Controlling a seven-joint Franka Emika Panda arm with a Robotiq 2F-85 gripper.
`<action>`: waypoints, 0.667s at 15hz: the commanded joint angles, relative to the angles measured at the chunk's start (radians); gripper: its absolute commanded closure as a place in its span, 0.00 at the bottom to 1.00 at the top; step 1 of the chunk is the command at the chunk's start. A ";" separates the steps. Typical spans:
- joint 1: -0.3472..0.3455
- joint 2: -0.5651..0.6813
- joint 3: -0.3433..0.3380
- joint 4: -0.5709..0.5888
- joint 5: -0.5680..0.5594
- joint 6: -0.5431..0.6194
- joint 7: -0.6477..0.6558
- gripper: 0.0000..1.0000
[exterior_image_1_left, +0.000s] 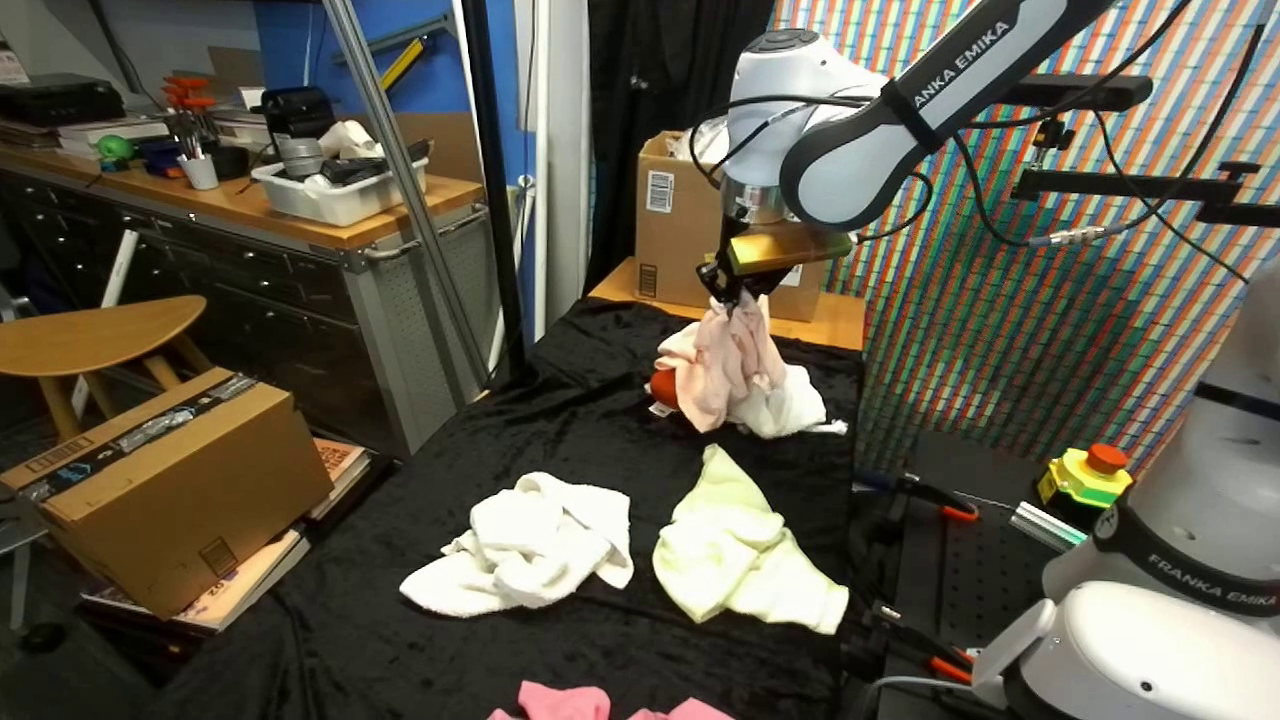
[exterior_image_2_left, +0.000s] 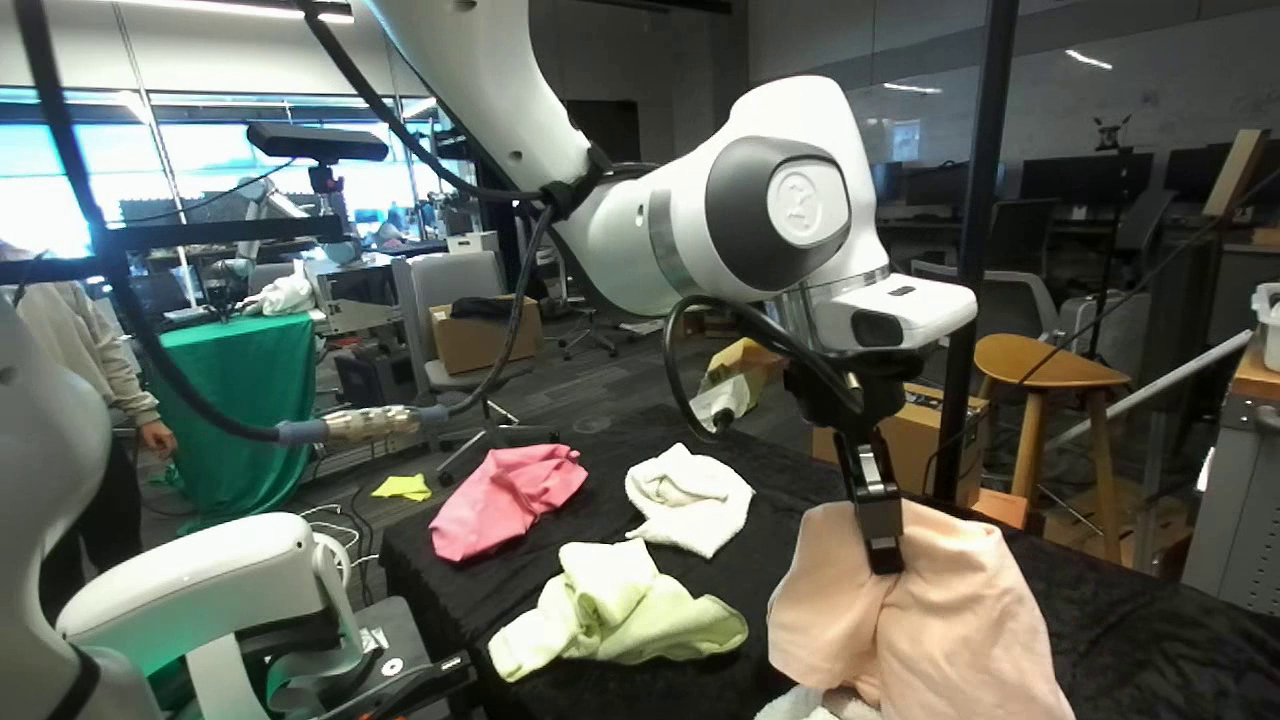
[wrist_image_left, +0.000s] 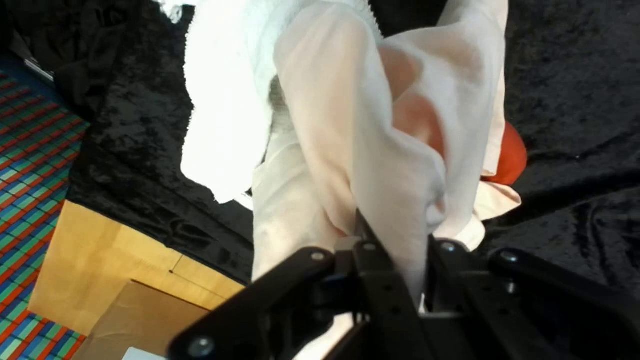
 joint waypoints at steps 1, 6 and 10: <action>-0.001 0.039 0.013 0.033 0.062 0.014 -0.064 0.58; 0.004 0.038 0.014 0.051 0.116 -0.012 -0.142 0.33; 0.022 0.018 0.027 0.072 0.106 -0.032 -0.163 0.05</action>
